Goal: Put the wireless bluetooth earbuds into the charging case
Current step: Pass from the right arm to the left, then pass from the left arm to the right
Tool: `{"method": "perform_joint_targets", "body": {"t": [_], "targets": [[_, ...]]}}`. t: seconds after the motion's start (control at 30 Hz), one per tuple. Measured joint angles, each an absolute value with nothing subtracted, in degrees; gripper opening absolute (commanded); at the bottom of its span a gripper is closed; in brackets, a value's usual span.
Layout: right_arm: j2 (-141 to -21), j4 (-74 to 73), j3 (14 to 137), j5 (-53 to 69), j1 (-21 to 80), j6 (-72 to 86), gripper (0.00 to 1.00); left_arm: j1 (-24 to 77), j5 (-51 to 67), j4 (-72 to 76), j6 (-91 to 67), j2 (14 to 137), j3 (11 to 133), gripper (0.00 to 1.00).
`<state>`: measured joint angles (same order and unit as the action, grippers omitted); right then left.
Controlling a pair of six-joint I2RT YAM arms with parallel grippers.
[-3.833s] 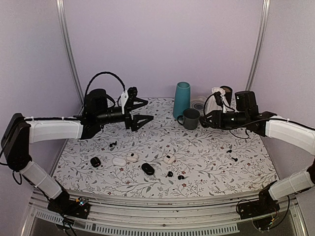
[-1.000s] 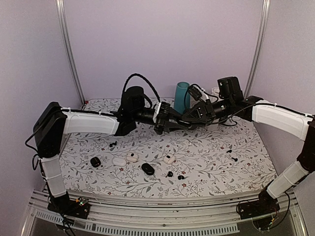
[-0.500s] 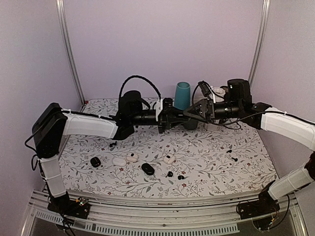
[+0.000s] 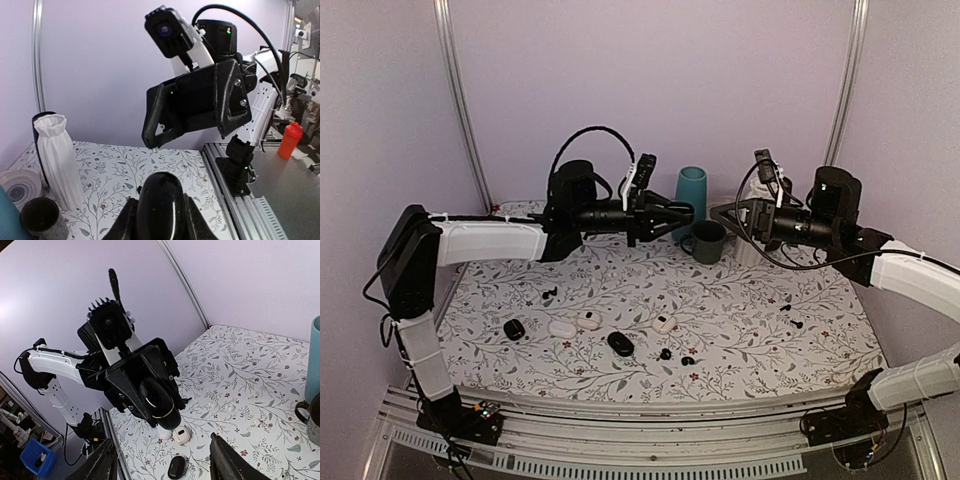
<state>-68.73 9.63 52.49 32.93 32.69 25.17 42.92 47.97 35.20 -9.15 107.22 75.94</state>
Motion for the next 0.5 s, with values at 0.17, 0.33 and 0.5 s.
{"method": "perform_joint_targets", "body": {"t": [0.17, 0.33, 0.5], "targets": [[-69.2, 13.5, 52.9, 34.5, 32.8, 23.4, 0.53, 41.9, 52.8, 33.0, -17.6, 106.3, 77.0, 0.00], [-73.3, 13.0, 56.3, 36.3, 34.0, 21.7, 0.46, 42.0, 57.1, 29.9, -22.7, 106.3, 79.5, 0.00], [-74.8, 12.4, 57.3, 36.8, 35.7, 21.0, 0.38, 42.0, 59.4, 24.5, -23.6, 106.3, 81.3, 0.00]]}}
